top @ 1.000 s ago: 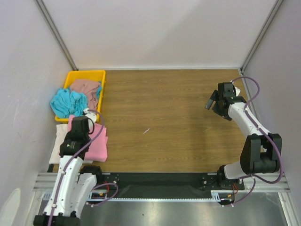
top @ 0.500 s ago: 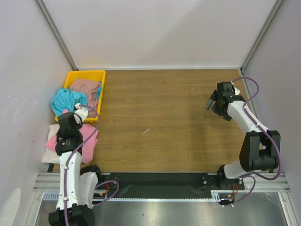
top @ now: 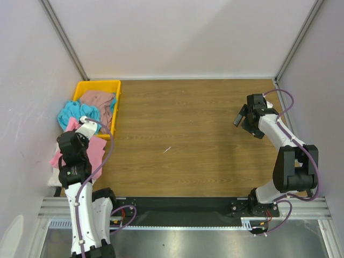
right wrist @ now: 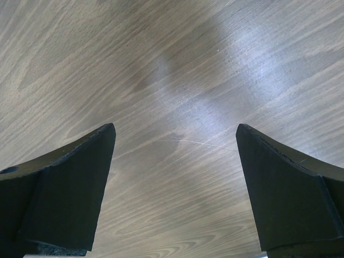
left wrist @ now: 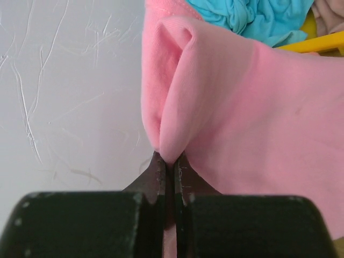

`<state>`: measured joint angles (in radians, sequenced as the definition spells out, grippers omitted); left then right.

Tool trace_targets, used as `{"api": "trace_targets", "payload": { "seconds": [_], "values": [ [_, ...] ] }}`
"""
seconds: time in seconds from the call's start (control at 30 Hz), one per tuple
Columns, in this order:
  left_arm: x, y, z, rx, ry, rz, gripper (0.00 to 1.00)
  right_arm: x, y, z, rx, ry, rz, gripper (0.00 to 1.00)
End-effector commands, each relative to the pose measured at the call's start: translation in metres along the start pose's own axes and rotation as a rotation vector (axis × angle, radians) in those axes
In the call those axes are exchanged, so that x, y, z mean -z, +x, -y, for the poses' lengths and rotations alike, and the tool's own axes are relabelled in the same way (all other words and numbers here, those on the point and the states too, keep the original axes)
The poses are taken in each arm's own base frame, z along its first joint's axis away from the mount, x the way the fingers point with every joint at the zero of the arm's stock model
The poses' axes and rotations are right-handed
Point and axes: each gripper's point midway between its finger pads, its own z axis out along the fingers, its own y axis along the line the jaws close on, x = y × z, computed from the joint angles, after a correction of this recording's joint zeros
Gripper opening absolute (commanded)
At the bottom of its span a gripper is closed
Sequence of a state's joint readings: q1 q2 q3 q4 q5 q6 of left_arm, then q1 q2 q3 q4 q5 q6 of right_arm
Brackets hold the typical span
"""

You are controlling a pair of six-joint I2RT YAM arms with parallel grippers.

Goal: Fold and stack the t-shirts
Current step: Neatly place the folded tshirt to the corner

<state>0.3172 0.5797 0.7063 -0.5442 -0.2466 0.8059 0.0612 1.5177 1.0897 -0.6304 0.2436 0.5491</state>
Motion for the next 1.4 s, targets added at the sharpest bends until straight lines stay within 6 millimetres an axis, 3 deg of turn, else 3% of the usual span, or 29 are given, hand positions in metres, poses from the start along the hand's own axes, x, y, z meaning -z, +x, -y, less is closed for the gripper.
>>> {"api": "trace_targets", "payload": {
  "seconds": [0.0,0.1,0.17,0.3,0.57,0.87,0.97,1.0,1.13,1.17,1.33,1.37],
  "values": [
    [0.012,-0.024,-0.025,0.013,-0.05,0.085,0.0,0.004,-0.015,-0.005,-0.015,-0.014,0.042,1.0],
    [0.018,-0.024,-0.034,-0.005,-0.079,0.078,0.0,0.005,-0.015,-0.005,-0.012,-0.016,0.043,1.0],
    [0.015,-0.019,-0.028,-0.026,-0.055,0.052,0.0,0.004,-0.016,-0.007,-0.016,-0.021,0.044,1.0],
    [0.0,-0.001,-0.012,-0.054,-0.038,-0.005,0.0,0.003,-0.017,-0.009,-0.014,-0.025,0.038,1.0],
    [-0.019,0.011,-0.015,-0.145,-0.112,-0.045,0.0,-0.002,-0.013,-0.011,-0.017,-0.028,0.022,1.0],
    [-0.036,0.038,-0.019,-0.157,-0.184,-0.112,0.02,-0.003,-0.035,-0.024,-0.012,-0.036,0.049,1.0],
    [-0.041,0.045,-0.015,-0.187,-0.206,-0.112,0.13,-0.003,-0.038,-0.024,-0.009,-0.029,0.055,1.0],
    [-0.044,0.05,-0.01,-0.188,-0.201,-0.122,0.23,-0.004,-0.037,-0.024,-0.013,-0.026,0.052,1.0],
    [-0.049,0.053,-0.011,-0.189,-0.236,-0.124,0.25,-0.004,-0.036,-0.025,-0.019,-0.03,0.05,1.0],
    [-0.049,0.058,-0.009,-0.203,-0.229,-0.143,0.38,-0.004,-0.035,-0.025,-0.02,-0.028,0.048,1.0],
    [-0.042,0.055,-0.029,-0.094,-0.307,-0.152,0.64,-0.003,-0.031,-0.027,-0.019,-0.033,0.041,1.0],
    [-0.038,0.052,-0.037,-0.026,-0.341,-0.141,0.74,-0.003,-0.031,-0.027,-0.017,-0.032,0.041,1.0]
  ]
}}
